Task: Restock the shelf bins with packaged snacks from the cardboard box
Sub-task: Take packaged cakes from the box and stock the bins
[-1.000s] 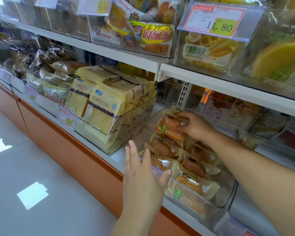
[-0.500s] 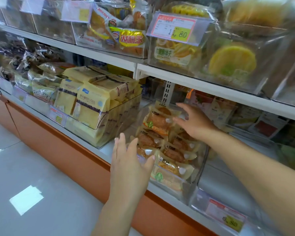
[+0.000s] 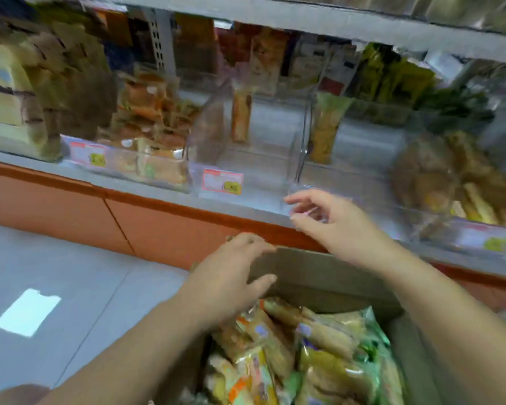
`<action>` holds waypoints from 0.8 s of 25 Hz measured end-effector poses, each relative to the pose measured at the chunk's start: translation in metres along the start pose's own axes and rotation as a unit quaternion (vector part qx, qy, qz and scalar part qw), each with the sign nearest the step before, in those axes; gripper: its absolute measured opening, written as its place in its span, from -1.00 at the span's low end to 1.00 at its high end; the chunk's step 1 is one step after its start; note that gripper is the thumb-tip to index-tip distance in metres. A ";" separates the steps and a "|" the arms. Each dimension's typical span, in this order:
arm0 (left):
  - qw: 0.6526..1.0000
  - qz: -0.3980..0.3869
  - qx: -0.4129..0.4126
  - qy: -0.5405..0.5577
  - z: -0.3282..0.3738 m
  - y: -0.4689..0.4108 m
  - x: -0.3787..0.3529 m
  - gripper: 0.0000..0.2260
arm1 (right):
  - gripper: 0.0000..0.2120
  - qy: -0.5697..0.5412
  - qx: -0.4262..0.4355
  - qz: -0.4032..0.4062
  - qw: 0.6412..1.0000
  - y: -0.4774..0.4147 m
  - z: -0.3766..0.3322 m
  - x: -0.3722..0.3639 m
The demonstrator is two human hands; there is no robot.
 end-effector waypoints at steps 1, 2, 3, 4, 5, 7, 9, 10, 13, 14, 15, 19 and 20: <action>0.998 -0.062 -0.002 -0.017 0.004 0.003 -0.028 -0.56 | -0.77 0.048 -0.046 -0.056 0.996 0.023 0.036 -0.004; 0.992 -0.119 0.003 -0.033 0.006 0.006 -0.056 -0.55 | -0.76 0.096 -0.092 -0.107 0.985 0.047 0.073 -0.009; 0.985 -0.164 0.010 -0.046 0.004 0.008 -0.079 -0.53 | -0.74 0.131 -0.132 -0.145 0.972 0.069 0.106 -0.013; 0.976 -0.207 0.019 -0.063 0.002 0.011 -0.101 -0.51 | -0.72 0.148 -0.168 -0.169 0.960 0.089 0.137 -0.018; 0.965 -0.245 0.029 -0.085 -0.003 0.015 -0.120 -0.49 | -0.69 0.157 -0.201 -0.185 0.949 0.105 0.161 -0.025; 0.938 -0.311 0.045 -0.145 -0.016 0.025 -0.150 -0.47 | -0.64 0.183 -0.233 -0.197 0.934 0.126 0.193 -0.044; 0.916 -0.348 0.048 -0.194 -0.024 0.031 -0.165 -0.49 | -0.57 0.221 -0.209 -0.204 0.930 0.135 0.210 -0.067; 0.913 -0.352 0.048 -0.202 -0.026 0.031 -0.168 -0.50 | -0.51 0.251 -0.190 -0.214 0.925 0.137 0.214 -0.078; 0.924 -0.334 0.057 -0.177 -0.032 0.028 -0.170 -0.44 | -0.33 0.330 -0.155 -0.227 0.903 0.136 0.218 -0.089; 0.929 -0.324 0.061 -0.168 -0.035 0.028 -0.171 -0.41 | -0.35 0.340 -0.142 -0.215 0.904 0.131 0.216 -0.088; 0.935 -0.311 0.064 -0.160 -0.036 0.027 -0.171 -0.38 | -0.38 0.330 -0.145 -0.206 0.910 0.126 0.215 -0.085; 0.969 -0.219 0.063 -0.094 -0.034 0.019 -0.158 -0.22 | -0.60 -0.002 -0.328 -0.210 0.921 0.126 0.219 -0.061; 0.977 -0.193 0.054 -0.068 -0.029 0.015 -0.153 -0.18 | -0.67 -0.080 -0.352 -0.214 0.908 0.130 0.216 -0.060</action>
Point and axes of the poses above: each hand's wrist, its own y-axis away from the middle knuckle, its own x-axis out of the back of the hand, z = x × y, the point moved 6 cm from there along -y, towards the middle knuckle, and after that the axes turned 3 degrees about z, right-handed, at the moved point
